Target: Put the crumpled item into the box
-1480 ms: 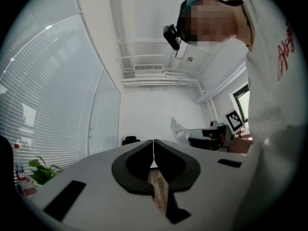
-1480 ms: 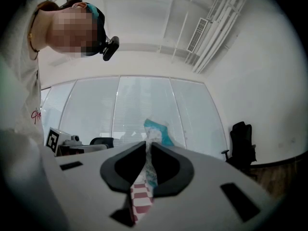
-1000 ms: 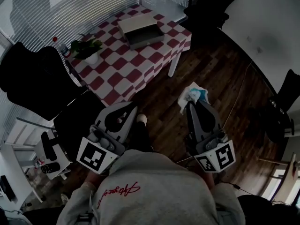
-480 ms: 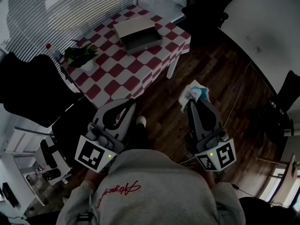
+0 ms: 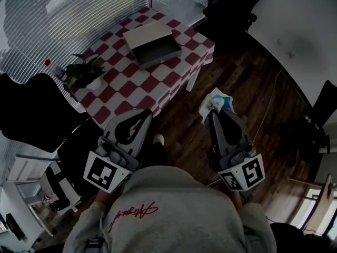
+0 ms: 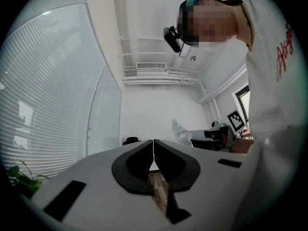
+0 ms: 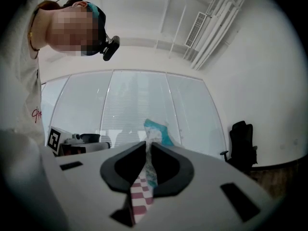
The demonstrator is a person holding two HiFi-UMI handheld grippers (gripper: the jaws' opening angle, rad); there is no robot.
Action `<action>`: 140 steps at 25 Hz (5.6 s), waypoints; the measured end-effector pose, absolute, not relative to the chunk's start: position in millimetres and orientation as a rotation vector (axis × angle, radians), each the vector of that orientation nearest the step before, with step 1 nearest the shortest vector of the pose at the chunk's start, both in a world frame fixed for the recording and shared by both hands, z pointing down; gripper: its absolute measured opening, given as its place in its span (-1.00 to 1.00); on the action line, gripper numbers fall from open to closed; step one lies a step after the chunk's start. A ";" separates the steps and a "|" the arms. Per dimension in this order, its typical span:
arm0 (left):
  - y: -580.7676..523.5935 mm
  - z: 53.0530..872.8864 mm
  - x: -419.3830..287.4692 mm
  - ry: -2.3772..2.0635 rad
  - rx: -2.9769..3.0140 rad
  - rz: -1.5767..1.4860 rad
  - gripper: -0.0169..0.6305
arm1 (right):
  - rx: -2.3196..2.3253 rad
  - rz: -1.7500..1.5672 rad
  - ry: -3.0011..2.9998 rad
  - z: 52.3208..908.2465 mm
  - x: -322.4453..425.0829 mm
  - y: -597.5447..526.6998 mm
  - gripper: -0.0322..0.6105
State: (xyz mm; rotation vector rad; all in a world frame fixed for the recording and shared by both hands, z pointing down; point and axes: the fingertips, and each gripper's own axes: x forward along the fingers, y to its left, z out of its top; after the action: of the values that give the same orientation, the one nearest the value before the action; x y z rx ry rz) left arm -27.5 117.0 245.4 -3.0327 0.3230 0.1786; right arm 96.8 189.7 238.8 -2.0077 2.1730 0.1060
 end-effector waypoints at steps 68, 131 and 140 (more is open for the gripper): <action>-131.3 251.9 53.1 0.540 -3.056 0.151 -0.89 | -1.883 -0.018 2.341 244.4 178.8 -80.4 -0.76; -147.7 243.9 0.4 1.013 -2.884 0.111 -0.89 | -1.731 -0.146 2.610 304.1 178.8 -178.1 -0.76; -151.4 244.3 -7.7 1.048 -2.874 0.105 -0.89 | -1.745 -0.210 2.621 322.6 179.8 -191.3 -0.76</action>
State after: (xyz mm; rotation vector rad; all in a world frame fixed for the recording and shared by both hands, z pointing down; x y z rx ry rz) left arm -7.7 -151.4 244.3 -2.8743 1.0484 0.1045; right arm 179.8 -191.3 322.6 -1.7445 2.6206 -0.2102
